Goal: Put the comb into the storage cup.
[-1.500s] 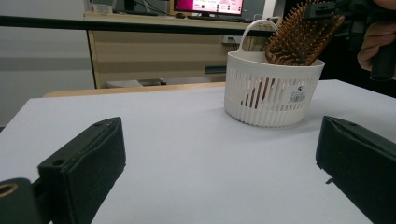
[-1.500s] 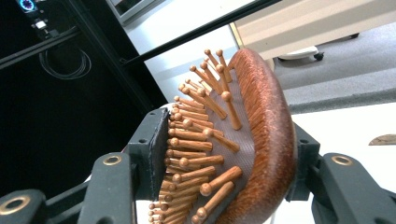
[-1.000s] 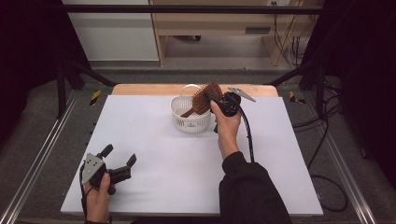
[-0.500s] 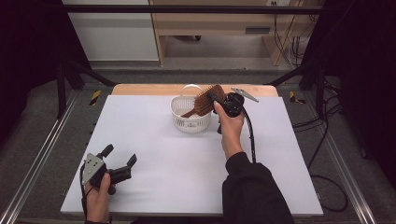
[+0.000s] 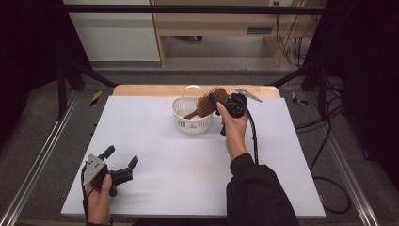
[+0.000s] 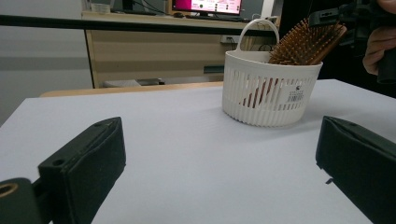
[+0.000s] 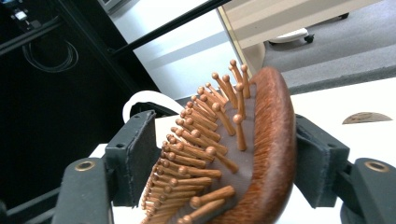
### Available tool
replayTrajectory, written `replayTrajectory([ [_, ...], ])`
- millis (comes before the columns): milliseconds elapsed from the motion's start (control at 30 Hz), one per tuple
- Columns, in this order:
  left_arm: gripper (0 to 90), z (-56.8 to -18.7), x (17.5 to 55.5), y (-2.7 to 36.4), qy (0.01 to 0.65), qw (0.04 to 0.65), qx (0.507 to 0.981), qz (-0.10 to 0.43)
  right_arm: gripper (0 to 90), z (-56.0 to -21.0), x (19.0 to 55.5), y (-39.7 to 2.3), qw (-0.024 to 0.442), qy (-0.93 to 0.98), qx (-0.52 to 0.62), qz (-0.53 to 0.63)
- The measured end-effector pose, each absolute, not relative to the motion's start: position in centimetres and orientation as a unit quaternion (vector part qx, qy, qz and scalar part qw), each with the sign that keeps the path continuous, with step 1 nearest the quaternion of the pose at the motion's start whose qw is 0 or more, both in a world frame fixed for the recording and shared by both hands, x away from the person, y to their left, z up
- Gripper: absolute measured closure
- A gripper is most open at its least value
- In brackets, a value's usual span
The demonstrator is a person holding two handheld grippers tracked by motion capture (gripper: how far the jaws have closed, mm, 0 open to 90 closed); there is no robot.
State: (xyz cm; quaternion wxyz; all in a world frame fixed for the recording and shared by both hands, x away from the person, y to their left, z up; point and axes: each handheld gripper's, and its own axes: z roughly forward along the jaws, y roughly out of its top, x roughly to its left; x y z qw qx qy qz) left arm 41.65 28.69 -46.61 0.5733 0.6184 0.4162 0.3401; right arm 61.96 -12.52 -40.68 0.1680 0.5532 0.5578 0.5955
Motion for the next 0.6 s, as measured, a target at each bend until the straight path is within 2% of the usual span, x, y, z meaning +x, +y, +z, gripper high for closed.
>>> replayTrajectory([
  [233,1.5,-46.6,41.8,28.6,0.416,0.573,0.619,0.34,20.4,-39.9,61.8,-12.9,0.162,0.554,0.553,0.6],
  [600,1.5,-46.7,41.7,28.7,0.419,0.572,0.616,0.342,13.5,-38.5,61.2,-13.5,0.209,0.563,0.532,0.598],
])
